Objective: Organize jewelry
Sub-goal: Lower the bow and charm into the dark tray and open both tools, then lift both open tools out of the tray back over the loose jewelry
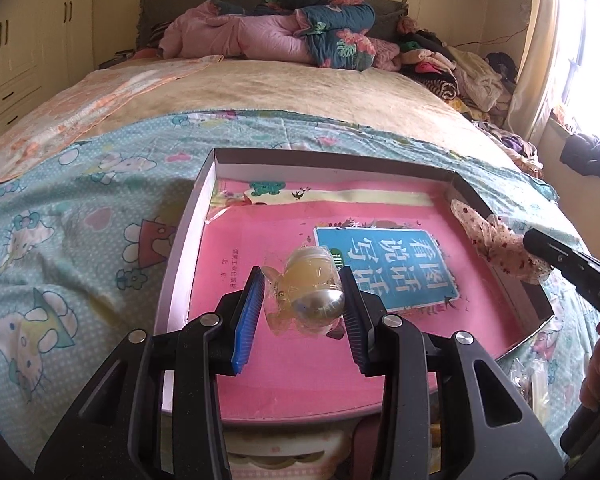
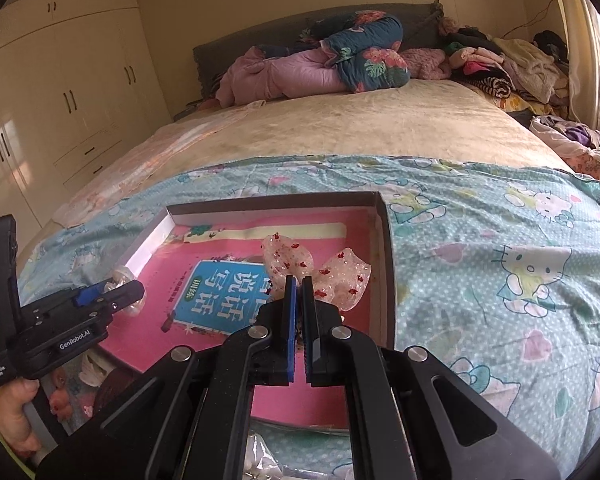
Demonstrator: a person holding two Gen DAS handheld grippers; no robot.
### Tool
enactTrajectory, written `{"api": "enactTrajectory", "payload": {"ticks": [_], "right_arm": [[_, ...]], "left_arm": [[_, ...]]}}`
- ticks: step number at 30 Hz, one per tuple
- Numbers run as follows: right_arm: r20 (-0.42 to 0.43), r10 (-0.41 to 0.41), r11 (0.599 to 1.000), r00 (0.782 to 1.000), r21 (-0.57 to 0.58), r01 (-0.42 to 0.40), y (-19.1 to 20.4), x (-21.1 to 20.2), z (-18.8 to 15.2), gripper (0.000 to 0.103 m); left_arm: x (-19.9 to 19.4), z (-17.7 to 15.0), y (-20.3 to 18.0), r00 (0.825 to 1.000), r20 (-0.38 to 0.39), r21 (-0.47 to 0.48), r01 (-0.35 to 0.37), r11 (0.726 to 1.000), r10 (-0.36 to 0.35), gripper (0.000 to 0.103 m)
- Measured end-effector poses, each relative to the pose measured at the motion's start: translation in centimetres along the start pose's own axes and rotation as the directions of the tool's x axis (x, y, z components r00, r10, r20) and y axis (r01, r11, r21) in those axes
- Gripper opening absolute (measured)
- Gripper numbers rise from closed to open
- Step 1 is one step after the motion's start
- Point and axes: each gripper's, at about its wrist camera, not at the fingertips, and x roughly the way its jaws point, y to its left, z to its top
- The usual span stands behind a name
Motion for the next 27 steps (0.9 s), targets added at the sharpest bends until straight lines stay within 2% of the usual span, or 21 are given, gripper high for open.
{"api": "enactTrajectory", "payload": {"ticks": [4,6,9,11,15,17,27], "right_arm": [[-0.011,0.005,1.0,1.0,0.005,-0.005,-0.1,0.6,-0.8,0.007],[-0.008,0.007,1.0,1.0,0.006,-0.007,-0.2,0.5,-1.2,0.007],[0.004,0.012,1.0,1.0,0.018,-0.012,-0.2,0.0,-1.3,0.019],[0.019,0.018,0.999,1.0,0.027,-0.018,-0.2,-0.7,-1.4,0.039],[0.061,0.008,0.999,0.998,0.031,-0.009,-0.1,-2.5,-1.6,0.05],[0.081,-0.002,0.999,0.997,0.032,0.0,0.1,-3.4,-1.5,0.06],[0.179,-0.041,0.999,0.983,0.036,0.035,0.6,-8.6,-2.1,0.078]], "left_arm": [[-0.3,-0.1,-0.2,1.0,0.021,0.012,-0.01,1.0,0.01,0.031],[-0.5,-0.1,-0.3,1.0,0.026,0.013,-0.011,1.0,0.011,0.035],[-1.2,-0.2,-0.5,0.999,0.042,0.014,-0.006,1.0,0.005,0.042],[-1.8,-0.2,-0.7,0.998,0.057,0.016,-0.002,1.0,0.001,0.049],[-3.3,-0.4,-1.1,0.997,0.08,0.019,0.012,1.0,-0.014,0.055],[-3.9,-0.5,-1.3,0.996,0.088,0.023,0.019,1.0,-0.021,0.059],[-6.7,-0.9,-1.4,0.989,0.141,0.029,0.038,0.999,-0.042,0.075]]}}
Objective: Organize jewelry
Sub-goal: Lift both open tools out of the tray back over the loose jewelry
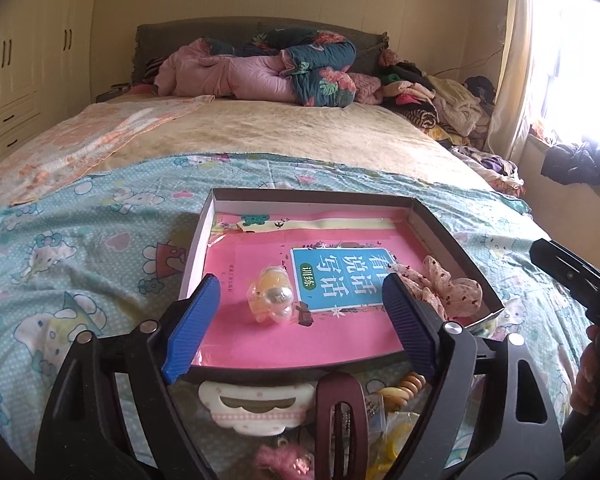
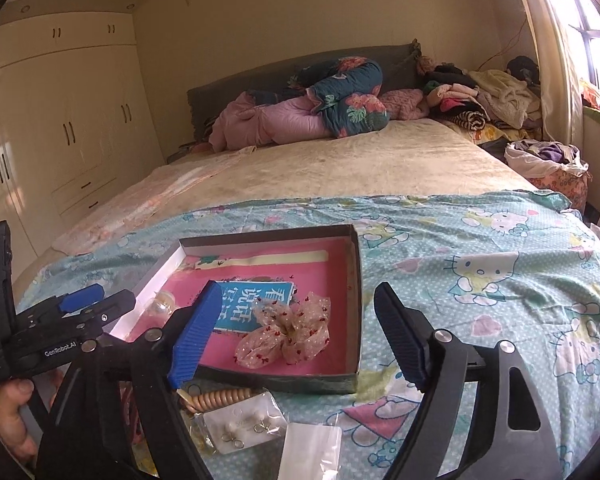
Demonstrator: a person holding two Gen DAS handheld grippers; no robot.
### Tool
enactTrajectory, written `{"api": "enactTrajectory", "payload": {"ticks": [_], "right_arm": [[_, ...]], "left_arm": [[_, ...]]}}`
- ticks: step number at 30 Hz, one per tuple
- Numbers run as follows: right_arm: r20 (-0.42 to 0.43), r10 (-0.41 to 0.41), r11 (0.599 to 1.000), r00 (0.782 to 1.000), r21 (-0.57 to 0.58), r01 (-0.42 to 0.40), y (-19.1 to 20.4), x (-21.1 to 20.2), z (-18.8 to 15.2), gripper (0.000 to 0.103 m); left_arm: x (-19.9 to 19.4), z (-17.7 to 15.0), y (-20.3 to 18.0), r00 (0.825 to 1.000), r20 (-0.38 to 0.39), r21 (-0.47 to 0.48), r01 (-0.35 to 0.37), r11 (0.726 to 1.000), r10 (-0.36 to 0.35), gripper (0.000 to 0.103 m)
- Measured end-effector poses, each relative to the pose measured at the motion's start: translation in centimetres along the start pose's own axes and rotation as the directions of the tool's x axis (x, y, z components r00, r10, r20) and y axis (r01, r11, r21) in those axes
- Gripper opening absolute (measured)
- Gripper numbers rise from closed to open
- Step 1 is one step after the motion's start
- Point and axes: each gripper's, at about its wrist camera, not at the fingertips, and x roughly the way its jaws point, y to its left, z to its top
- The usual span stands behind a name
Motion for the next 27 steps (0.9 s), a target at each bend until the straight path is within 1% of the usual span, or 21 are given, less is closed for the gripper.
{"api": "enactTrajectory", "payload": {"ticks": [4,10,17,27], "right_arm": [[0.017,-0.005,1.0,1.0,-0.003,0.005,0.4,-1.6,-0.2,0.083],[0.041,-0.012,0.999,0.999,-0.037,0.013,1.5,-4.0,-0.8,0.086],[0.06,-0.008,0.997,0.998,-0.073,0.012,2.8,-6.1,-1.5,0.088],[0.041,-0.018,0.994,0.999,-0.103,0.022,3.7,-7.6,-3.3,0.089]], "left_arm": [[-1.3,-0.3,0.0,1.0,0.02,0.004,0.005,1.0,-0.005,0.082],[-3.1,-0.8,-0.1,0.999,0.048,0.007,0.009,1.0,-0.009,0.086],[-4.9,-1.7,-0.4,0.997,0.071,0.026,0.017,0.999,-0.019,0.088],[-7.0,-3.3,-0.1,0.996,0.08,0.043,0.025,0.999,-0.028,0.09]]}}
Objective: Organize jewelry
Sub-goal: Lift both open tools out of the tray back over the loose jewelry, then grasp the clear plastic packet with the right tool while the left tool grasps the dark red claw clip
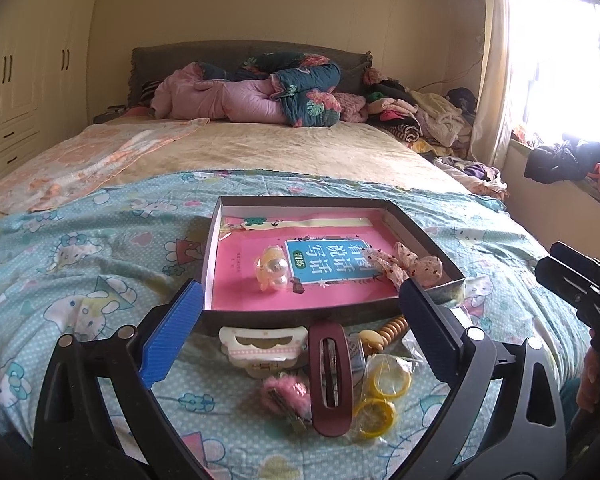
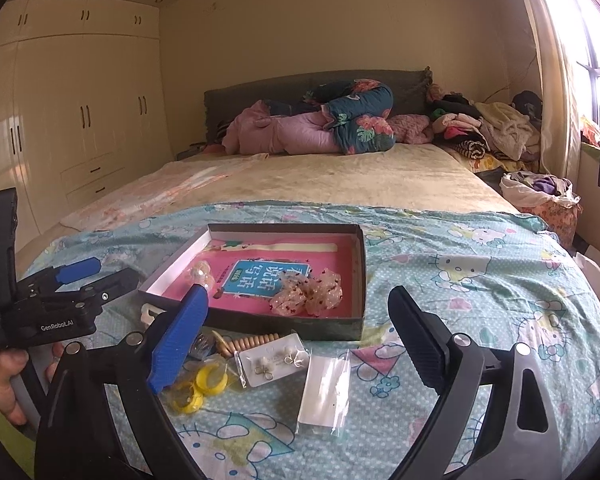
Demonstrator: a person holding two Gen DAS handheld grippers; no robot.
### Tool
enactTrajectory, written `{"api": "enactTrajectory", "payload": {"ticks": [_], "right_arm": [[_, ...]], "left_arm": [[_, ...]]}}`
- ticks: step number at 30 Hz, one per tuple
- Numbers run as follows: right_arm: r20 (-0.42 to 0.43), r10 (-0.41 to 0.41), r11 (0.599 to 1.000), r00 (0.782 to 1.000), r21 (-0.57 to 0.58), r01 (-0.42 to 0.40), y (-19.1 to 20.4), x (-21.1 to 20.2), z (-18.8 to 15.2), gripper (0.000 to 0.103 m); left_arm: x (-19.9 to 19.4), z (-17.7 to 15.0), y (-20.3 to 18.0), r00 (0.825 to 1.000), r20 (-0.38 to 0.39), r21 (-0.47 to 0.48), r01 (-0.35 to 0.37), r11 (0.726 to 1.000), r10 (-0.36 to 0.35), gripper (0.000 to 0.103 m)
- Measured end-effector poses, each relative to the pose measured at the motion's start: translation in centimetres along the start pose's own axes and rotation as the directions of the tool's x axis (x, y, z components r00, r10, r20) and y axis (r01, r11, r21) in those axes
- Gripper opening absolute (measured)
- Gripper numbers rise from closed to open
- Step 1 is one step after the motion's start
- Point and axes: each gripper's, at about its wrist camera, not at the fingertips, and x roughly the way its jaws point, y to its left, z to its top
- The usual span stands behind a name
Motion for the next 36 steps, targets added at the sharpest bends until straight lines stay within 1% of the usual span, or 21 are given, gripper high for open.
{"api": "enactTrajectory", "payload": {"ticks": [11,21,36], "right_arm": [[-0.044,0.001,1.0,0.999,-0.006,-0.001,0.8,-0.5,-2.4,0.089],[-0.084,-0.004,1.0,0.996,0.005,0.004,0.4,-0.5,-4.2,0.089],[-0.15,-0.001,1.0,0.989,0.027,0.006,-0.1,0.1,-6.7,0.089]], "left_arm": [[-1.1,-1.3,-0.3,1.0,-0.006,0.013,0.013,1.0,-0.013,0.09],[-0.8,-3.2,-0.4,0.998,-0.058,0.023,0.027,0.999,-0.026,0.09],[0.2,-5.6,-0.3,0.988,-0.144,0.024,0.068,0.997,-0.064,0.09]]}}
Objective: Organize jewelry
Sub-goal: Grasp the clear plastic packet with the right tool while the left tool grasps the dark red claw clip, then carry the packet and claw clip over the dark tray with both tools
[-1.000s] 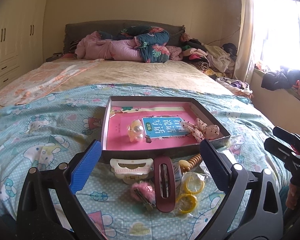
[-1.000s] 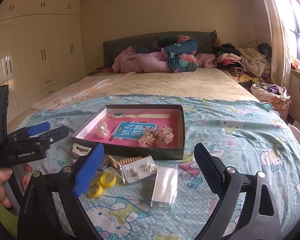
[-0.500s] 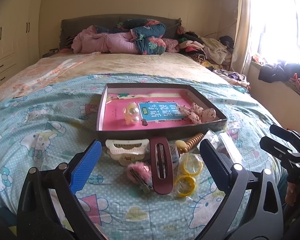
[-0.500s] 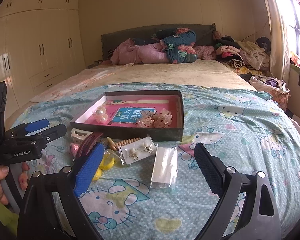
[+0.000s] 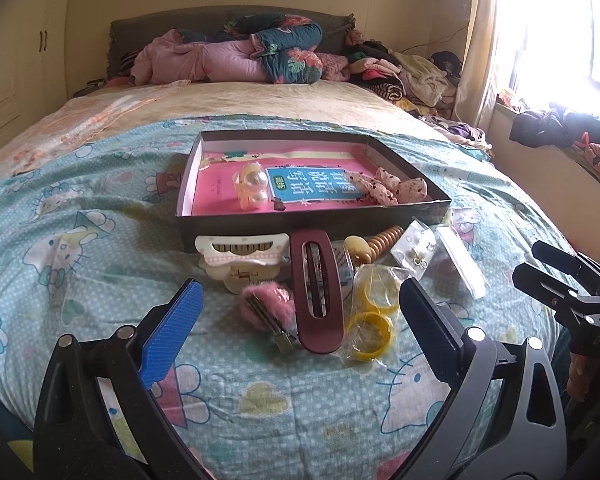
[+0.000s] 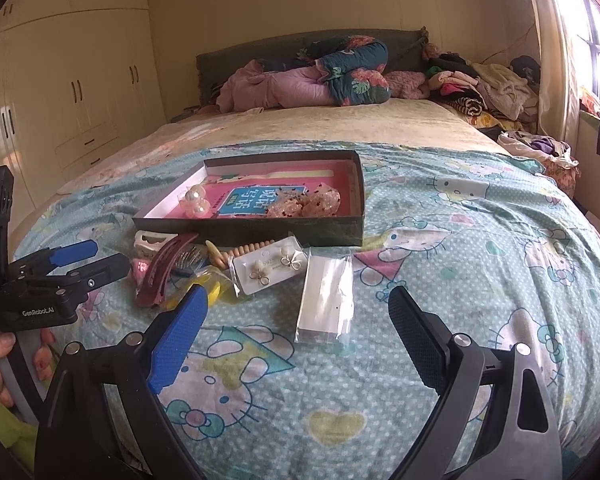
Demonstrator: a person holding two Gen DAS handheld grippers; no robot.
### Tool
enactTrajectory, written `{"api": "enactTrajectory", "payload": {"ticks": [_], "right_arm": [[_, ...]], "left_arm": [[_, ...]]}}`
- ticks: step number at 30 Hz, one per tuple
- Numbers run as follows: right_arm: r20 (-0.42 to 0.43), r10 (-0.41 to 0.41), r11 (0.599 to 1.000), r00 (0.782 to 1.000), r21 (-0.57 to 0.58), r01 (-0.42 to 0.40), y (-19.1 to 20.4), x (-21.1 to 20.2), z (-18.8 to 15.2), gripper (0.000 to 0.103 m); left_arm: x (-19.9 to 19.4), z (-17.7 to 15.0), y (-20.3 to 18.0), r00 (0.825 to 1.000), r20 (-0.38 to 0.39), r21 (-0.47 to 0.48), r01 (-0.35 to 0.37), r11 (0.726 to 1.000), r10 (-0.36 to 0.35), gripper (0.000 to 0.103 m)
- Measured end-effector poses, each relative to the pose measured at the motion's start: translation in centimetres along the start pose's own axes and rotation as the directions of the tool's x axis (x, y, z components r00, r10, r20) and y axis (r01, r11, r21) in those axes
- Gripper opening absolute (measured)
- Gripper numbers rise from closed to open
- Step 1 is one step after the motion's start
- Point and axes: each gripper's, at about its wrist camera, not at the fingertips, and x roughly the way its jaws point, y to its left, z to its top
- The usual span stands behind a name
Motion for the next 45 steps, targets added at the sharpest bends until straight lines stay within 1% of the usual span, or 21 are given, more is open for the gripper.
{"api": "enactTrajectory", "payload": {"ticks": [2,4,6,8,9,11,15,17,20,22,27,30,32,33,34,35,37,39,42,44,45], "right_arm": [[-0.011,0.001,1.0,1.0,-0.003,-0.002,0.1,0.3,-0.3,0.089],[-0.019,-0.003,1.0,1.0,-0.008,0.002,0.2,0.5,-0.6,0.089],[-0.029,-0.003,1.0,1.0,-0.007,0.003,0.2,0.9,-0.8,0.089],[-0.038,-0.012,1.0,0.999,-0.007,0.012,0.1,1.2,-1.0,0.089],[-0.042,-0.013,1.0,0.999,-0.005,0.013,-0.1,1.3,-1.1,0.089],[-0.053,-0.017,1.0,0.998,0.0,0.017,-0.4,1.7,-1.2,0.089],[-0.071,-0.016,1.0,0.997,0.008,0.017,-0.7,2.5,-1.5,0.089],[-0.075,-0.014,1.0,0.997,0.012,0.015,-0.8,2.8,-1.5,0.089],[-0.085,-0.015,1.0,0.996,0.022,0.017,-1.0,3.5,-1.3,0.089],[-0.099,-0.022,0.999,0.995,0.031,0.025,-1.3,4.1,-1.2,0.089],[-0.15,-0.037,0.999,0.988,0.027,0.042,-1.6,6.2,-0.7,0.077],[-0.181,-0.046,0.998,0.982,0.032,0.052,-1.9,7.5,-0.5,0.067],[-0.203,-0.058,0.997,0.977,0.031,0.066,-2.1,8.3,-0.6,0.054],[-0.207,-0.059,0.997,0.977,0.029,0.066,-2.1,8.4,-0.6,0.05],[-0.203,-0.07,0.997,0.977,0.021,0.076,-2.2,8.5,-0.7,0.043],[-0.198,-0.07,0.997,0.978,0.019,0.075,-2.2,8.4,-0.8,0.04],[-0.191,-0.062,0.997,0.98,0.026,0.068,-2.4,8.1,-0.9,0.039],[-0.182,-0.061,0.997,0.981,0.028,0.067,-2.5,7.8,-1.0,0.039],[-0.173,-0.055,0.997,0.983,0.036,0.062,-2.7,7.4,-1.1,0.039],[-0.171,-0.056,0.997,0.984,0.041,0.063,-2.8,7.3,-1.2,0.039],[-0.169,-0.055,0.997,0.984,0.045,0.064,-2.9,7.2,-1.2,0.039]], "left_arm": [[0.3,-0.2,0.0,1.0,-0.014,-0.004,0.007,1.0,-0.007,0.089],[0.7,-0.5,0.0,0.999,-0.032,-0.008,0.023,1.0,-0.024,0.086],[1.1,-0.7,0.0,0.998,-0.047,-0.012,0.037,0.999,-0.037,0.079],[1.4,-0.9,-0.3,0.997,-0.06,-0.006,0.049,0.999,-0.049,0.068],[1.5,-0.9,-0.5,0.996,-0.062,-0.002,0.056,0.998,-0.056,0.066],[1.7,-0.8,-0.8,0.995,-0.069,-0.003,0.077,0.997,-0.077,0.057],[2.5,-0.1,-1.3,0.992,-0.077,0.0,0.099,0.995,-0.099,0.05],[3.4,0.4,-1.3,0.99,-0.101,-0.009,0.094,0.996,-0.095,0.04],[4.3,1.0,-0.9,0.988,-0.117,-0.044,0.092,0.995,-0.097,0.037],[4.7,1.2,-0.9,0.988,-0.121,-0.038,0.092,0.995,-0.096,0.037],[5.3,1.8,-0.4,0.986,-0.135,-0.072,0.087,0.994,-0.097,0.037],[5.7,2.0,0.0,0.982,-0.165,-0.077,0.081,0.994,-0.093,0.037],[6.3,2.1,0.3,0.976,-0.196,-0.082,0.081,0.993,-0.096,0.037],[6.4,2.1,0.4,0.974,-0.203,-0.085,0.083,0.993,-0.099,0.037],[6.6,2.1,0.4,0.973,-0.206,-0.083,0.085,0.993,-0.101,0.037],[6.7,2.2,0.3,0.973,-0.209,-0.077,0.085,0.993,-0.099,0.037],[7.0,2.2,0.1,0.972,-0.217,-0.061,0.079,0.995,-0.091,0.036],[7.1,2.2,0.2,0.971,-0.219,-0.068,0.079,0.995,-0.092,0.03],[6.6,2.2,0.4,0.975,-0.203,-0.069,0.077,0.995,-0.09,0.017],[6.3,2.3,0.6,0.977,-0.192,-0.071,0.074,0.995,-0.087,0.006],[6.2,2.3,0.8,0.978,-0.188,-0.078,0.078,0.994,-0.091,0.005]]}}
